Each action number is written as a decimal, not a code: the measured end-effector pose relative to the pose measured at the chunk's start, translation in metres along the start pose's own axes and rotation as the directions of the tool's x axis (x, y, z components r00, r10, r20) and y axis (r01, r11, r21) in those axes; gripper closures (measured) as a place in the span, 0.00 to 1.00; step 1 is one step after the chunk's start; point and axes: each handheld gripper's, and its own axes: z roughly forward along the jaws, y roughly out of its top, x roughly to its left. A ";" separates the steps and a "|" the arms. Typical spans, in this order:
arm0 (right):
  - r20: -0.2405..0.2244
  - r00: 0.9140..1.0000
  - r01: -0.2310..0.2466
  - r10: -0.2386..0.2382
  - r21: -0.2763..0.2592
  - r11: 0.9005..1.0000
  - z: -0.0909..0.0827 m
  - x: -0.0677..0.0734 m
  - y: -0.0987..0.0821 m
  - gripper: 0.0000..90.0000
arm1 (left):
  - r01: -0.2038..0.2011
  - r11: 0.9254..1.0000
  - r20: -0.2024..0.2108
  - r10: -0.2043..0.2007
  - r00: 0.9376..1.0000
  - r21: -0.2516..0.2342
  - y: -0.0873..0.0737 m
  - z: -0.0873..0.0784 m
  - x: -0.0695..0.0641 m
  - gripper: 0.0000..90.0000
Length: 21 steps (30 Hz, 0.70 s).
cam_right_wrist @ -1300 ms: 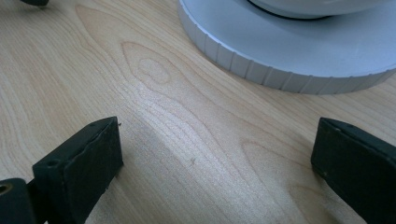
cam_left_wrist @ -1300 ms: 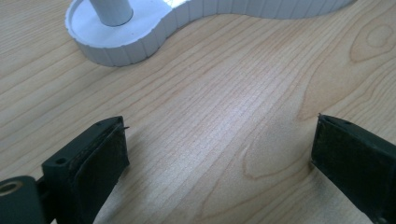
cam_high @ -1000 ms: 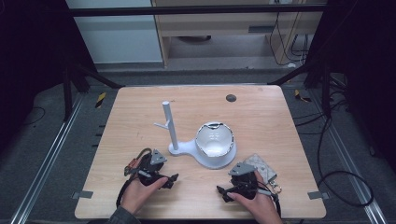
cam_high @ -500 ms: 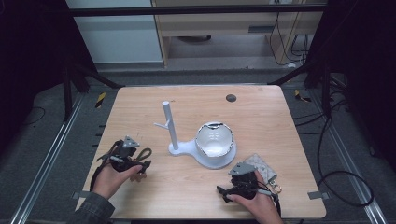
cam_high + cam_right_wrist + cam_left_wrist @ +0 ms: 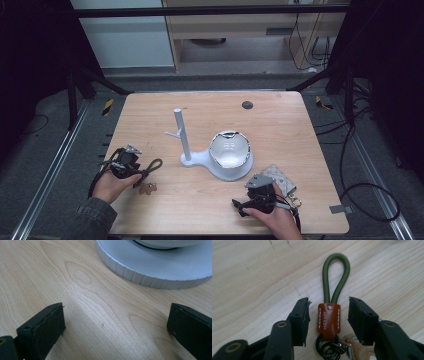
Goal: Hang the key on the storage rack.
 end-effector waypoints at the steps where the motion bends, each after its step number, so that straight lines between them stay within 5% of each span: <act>1: 0.000 1.000 0.000 0.000 0.000 1.000 0.000 0.000 0.000 0.02 | 0.000 1.000 0.000 0.000 1.000 0.000 0.000 0.000 0.000 0.60; 12: 0.001 1.000 -0.001 0.001 0.000 1.000 0.000 0.000 0.000 0.02 | -0.003 0.998 0.030 0.001 1.000 0.064 -0.004 0.010 0.002 0.67; 21: 0.001 1.000 -0.002 0.002 0.000 1.000 0.000 0.000 0.000 0.02 | -0.018 0.998 0.016 0.017 1.000 0.061 -0.004 0.009 0.000 0.73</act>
